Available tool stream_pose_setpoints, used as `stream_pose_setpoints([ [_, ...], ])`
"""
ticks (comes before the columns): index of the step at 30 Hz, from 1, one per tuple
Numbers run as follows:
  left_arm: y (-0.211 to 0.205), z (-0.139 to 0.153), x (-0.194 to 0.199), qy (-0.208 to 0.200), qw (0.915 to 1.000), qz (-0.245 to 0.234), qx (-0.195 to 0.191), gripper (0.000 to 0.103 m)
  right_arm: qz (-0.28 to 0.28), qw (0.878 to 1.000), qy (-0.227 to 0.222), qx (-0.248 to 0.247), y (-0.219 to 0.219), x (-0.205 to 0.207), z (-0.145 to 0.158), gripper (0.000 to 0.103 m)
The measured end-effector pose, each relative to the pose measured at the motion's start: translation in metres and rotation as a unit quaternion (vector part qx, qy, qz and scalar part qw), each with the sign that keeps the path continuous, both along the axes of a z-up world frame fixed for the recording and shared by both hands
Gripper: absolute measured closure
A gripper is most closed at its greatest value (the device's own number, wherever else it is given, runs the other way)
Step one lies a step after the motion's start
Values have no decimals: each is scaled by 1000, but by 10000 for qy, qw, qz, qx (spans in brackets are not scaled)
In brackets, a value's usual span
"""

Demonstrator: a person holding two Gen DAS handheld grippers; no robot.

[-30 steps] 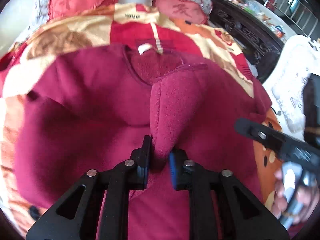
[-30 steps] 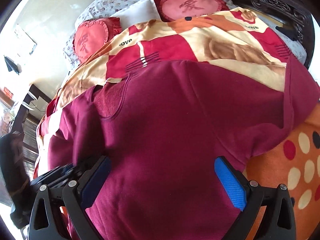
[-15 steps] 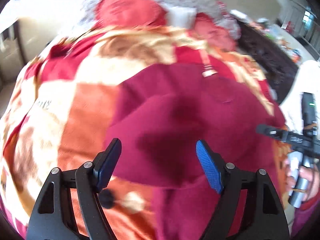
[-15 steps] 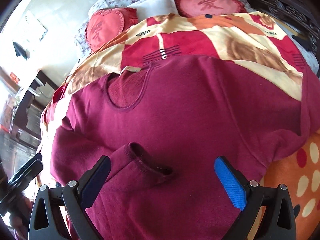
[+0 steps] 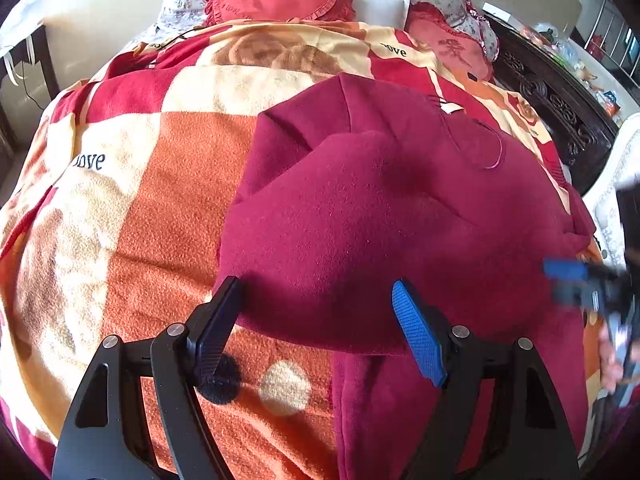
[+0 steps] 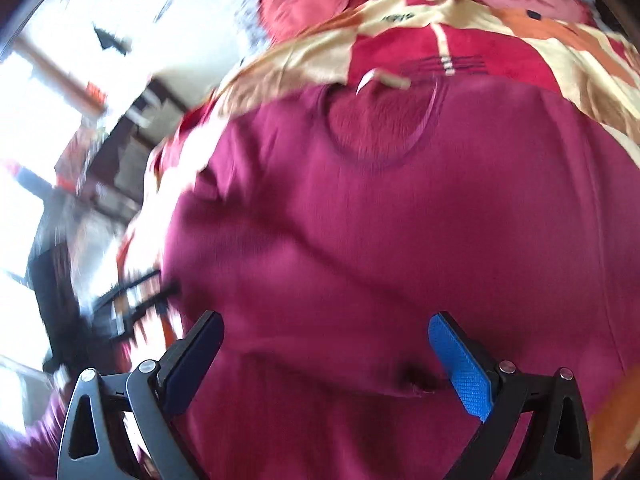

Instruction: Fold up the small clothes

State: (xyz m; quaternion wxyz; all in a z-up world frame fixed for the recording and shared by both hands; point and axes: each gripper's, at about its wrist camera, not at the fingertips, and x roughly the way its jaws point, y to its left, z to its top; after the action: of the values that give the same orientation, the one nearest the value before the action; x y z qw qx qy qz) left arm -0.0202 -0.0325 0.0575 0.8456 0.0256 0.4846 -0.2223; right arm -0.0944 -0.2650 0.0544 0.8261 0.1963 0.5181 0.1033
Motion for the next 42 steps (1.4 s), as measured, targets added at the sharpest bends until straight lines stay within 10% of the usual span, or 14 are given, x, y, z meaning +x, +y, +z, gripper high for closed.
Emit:
stream_pose_setpoints([
  [11, 9, 7, 0, 71, 9995, 204, -227, 25, -1049, 9934, -83, -454, -46, -64, -1, 1],
  [22, 32, 10, 6, 87, 9982, 562, -212, 25, -431, 9783, -506, -1964, -6, -21, -8, 98],
  [31, 19, 10, 18, 126, 9972, 620, -404, 25, -977, 9556, -1186, -2516, -55, -15, 63, 98],
  [42, -6, -17, 30, 413, 9979, 501, 7, 25, -1844, 9493, -298, -2527, -110, 9, 17, 92],
])
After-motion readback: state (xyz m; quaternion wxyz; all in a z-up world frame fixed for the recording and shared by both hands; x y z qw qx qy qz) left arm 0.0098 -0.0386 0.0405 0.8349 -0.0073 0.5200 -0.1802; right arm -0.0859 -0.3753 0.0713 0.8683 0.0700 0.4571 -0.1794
